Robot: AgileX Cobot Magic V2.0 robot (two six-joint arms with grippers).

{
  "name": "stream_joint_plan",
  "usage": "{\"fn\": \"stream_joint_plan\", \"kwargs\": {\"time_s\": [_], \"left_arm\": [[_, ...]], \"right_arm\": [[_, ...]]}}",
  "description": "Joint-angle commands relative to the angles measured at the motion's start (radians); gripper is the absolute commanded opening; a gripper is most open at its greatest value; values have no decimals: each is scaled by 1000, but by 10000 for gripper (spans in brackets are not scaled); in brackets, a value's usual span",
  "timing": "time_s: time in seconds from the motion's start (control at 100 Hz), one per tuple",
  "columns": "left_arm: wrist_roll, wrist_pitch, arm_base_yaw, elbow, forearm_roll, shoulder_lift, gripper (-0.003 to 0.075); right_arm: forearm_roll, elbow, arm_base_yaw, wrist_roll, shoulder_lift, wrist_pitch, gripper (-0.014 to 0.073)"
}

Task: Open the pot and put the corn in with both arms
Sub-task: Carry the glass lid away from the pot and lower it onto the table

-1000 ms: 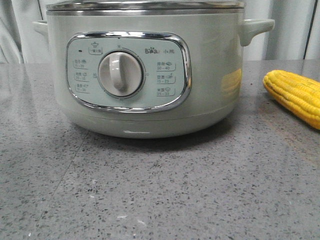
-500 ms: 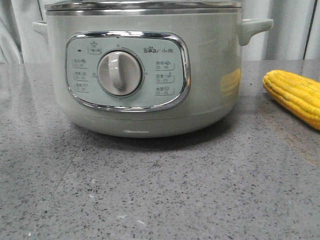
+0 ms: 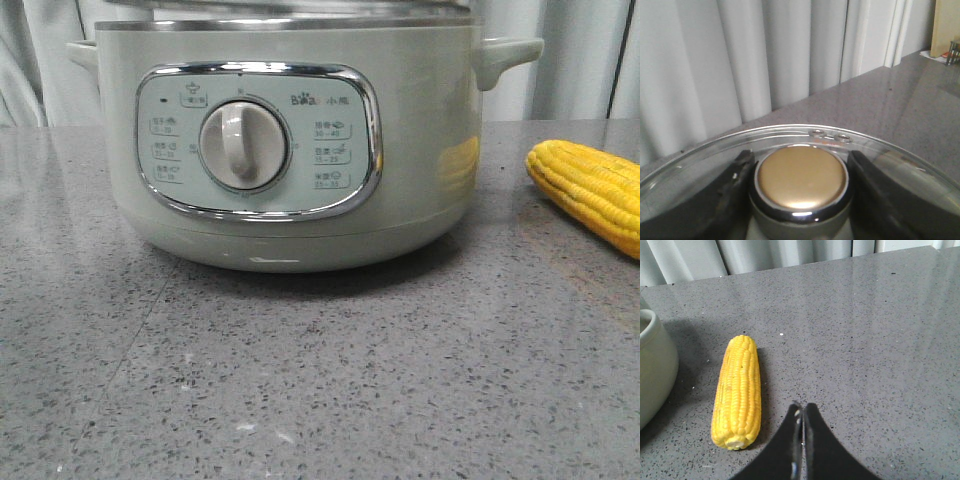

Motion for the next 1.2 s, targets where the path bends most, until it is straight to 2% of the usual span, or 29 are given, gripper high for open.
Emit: {"fn": "stream_joint_plan", "kwargs": {"time_s": [0.0,0.18,0.43,0.5,0.77,1.02,1.19], "left_arm": [[4,-140,11,-88,-12,-90,-20],[67,-119,19,-102,-9,-211,-20],[90,188,131,-102,-9,-390,-20],[90,232,178,-83,11,-436,-20],[90,189,350,121,32,-627,-20],[88,137,419,363,15,-776,-20],[88,71,473,528,-50,-840,-20]], "right_arm": [[2,-32,-5,-8,18,-82,-64],[2,-32,-5,-8,18,-84,-64],[2,-32,-5,-8,18,-84,-64],[2,-32,-5,-8,18,-84,-64],[2,-32,-4,-8,18,-84,-64],[2,-32,-4,-8,18,-90,-64],[2,-32,-4,-8,18,-90,-64]]}}
